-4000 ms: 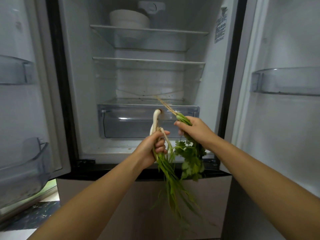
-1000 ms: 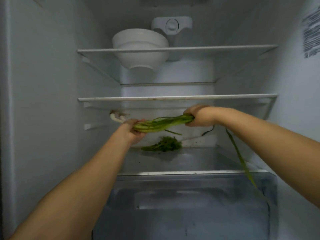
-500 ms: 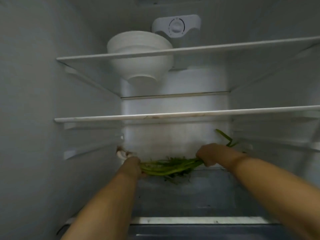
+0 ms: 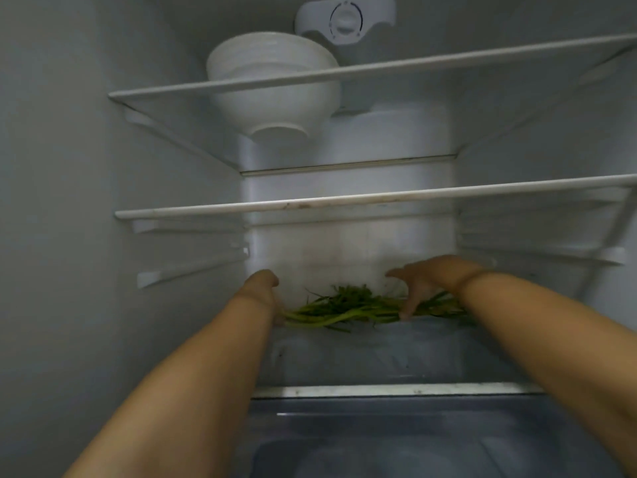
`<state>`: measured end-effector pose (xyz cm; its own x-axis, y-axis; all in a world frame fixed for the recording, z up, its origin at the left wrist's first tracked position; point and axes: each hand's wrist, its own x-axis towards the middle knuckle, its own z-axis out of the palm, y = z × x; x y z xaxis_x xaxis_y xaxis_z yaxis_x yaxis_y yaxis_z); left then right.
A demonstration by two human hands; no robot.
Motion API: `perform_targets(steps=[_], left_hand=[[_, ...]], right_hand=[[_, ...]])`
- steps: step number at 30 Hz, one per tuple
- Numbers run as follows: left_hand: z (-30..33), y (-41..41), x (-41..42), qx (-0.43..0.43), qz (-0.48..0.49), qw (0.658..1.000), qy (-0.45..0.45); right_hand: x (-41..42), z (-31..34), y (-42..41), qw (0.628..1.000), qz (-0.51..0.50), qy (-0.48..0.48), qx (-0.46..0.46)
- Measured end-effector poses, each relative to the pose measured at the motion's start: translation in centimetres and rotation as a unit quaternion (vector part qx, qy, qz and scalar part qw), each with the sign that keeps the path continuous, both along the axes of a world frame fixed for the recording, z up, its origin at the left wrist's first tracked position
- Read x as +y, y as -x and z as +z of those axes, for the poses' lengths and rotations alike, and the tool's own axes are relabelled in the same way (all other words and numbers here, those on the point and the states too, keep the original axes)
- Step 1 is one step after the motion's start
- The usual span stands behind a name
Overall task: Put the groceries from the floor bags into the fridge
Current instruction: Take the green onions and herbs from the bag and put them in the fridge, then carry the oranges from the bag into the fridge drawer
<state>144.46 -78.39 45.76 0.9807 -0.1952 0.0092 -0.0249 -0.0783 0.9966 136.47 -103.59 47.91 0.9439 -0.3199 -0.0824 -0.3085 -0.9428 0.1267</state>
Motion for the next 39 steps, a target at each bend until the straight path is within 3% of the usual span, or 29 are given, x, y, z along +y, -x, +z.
perform_targets(steps=[7, 13, 17, 25, 34, 39], left_hand=[[0.4, 2.8, 1.5, -0.016, 0.009, 0.998, 0.055], [-1.4, 7.7, 1.0, -0.172, -0.059, 0.982, -0.051], [-2.5, 12.2, 2.8, -0.245, -0.080, 0.960, -0.107], [-5.8, 22.6, 9.3, -0.386, 0.019, 0.893, -0.232], [-18.6, 37.1, 19.2, -0.241, 0.055, 0.923, -0.294], [-24.4, 43.9, 27.5, -0.178, 0.117, 0.917, -0.337]], right_hand=[[4.1, 1.1, 5.5, 0.968, 0.073, -0.136, -0.197], [7.7, -3.7, 9.4, 0.933, 0.096, -0.083, -0.335], [10.1, -6.2, 13.2, 0.926, 0.108, -0.054, -0.358], [16.2, -9.0, 20.2, 0.913, 0.171, -0.041, -0.367], [25.9, -19.0, 30.8, 0.927, 0.256, -0.110, -0.251], [32.5, -23.2, 34.9, 0.921, 0.314, -0.133, -0.190]])
